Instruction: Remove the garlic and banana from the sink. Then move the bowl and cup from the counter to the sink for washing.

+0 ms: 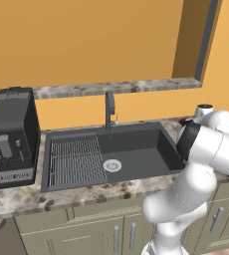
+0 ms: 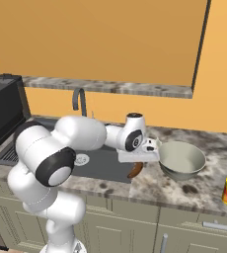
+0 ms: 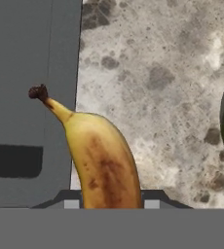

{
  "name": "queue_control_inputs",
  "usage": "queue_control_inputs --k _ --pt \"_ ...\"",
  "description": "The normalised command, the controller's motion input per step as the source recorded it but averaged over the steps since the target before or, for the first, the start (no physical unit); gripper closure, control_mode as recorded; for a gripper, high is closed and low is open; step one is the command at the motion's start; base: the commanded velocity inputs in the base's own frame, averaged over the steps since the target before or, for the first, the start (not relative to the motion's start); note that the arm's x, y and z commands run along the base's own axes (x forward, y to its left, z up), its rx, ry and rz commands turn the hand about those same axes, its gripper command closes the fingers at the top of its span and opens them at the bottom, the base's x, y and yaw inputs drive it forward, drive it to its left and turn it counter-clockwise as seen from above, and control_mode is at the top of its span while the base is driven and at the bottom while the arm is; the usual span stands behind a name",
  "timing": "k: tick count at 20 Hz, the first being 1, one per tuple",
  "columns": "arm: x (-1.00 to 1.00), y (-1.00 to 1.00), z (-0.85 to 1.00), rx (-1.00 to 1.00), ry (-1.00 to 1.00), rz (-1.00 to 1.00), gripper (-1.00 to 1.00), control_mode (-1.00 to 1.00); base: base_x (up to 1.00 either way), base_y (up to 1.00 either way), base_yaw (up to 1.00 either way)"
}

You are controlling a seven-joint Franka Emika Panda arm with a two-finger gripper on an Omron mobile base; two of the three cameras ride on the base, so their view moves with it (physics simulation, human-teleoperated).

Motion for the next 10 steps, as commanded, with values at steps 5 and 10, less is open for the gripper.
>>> queue_control_inputs --k 5,10 --pt "-0.02 -0.09 -0.08 0.0 -0.03 -0.1 1.0 -1.0 0.0 0.0 0.0" --pt "0.0 -0.11 -0.11 0.0 -0.02 -0.1 1.0 -1.0 0.0 0.0 0.0"
